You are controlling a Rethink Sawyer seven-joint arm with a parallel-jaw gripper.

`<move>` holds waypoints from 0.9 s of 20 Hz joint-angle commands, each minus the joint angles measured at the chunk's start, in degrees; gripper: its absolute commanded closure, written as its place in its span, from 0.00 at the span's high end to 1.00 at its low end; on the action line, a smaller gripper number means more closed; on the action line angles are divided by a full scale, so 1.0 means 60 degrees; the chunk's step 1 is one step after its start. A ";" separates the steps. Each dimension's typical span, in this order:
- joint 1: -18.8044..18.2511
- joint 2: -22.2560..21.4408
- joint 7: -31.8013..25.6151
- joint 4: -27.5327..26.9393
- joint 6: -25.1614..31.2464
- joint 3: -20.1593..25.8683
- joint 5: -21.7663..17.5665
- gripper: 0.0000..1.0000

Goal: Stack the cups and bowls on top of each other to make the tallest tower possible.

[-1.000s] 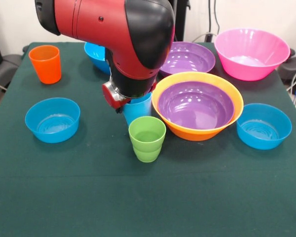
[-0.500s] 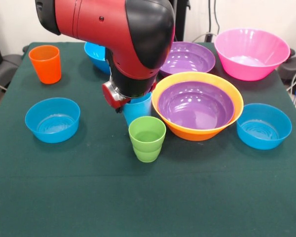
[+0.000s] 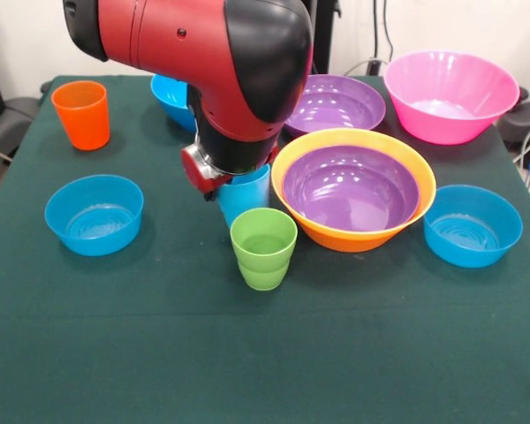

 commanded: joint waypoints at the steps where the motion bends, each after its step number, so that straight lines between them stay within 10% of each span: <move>1: 0.0160 0.0115 0.1285 0.0420 -0.0101 0.0646 -0.0142 1.00; 18: 0.0170 -0.0082 0.1114 0.0578 -0.0222 0.0637 -0.0200 1.00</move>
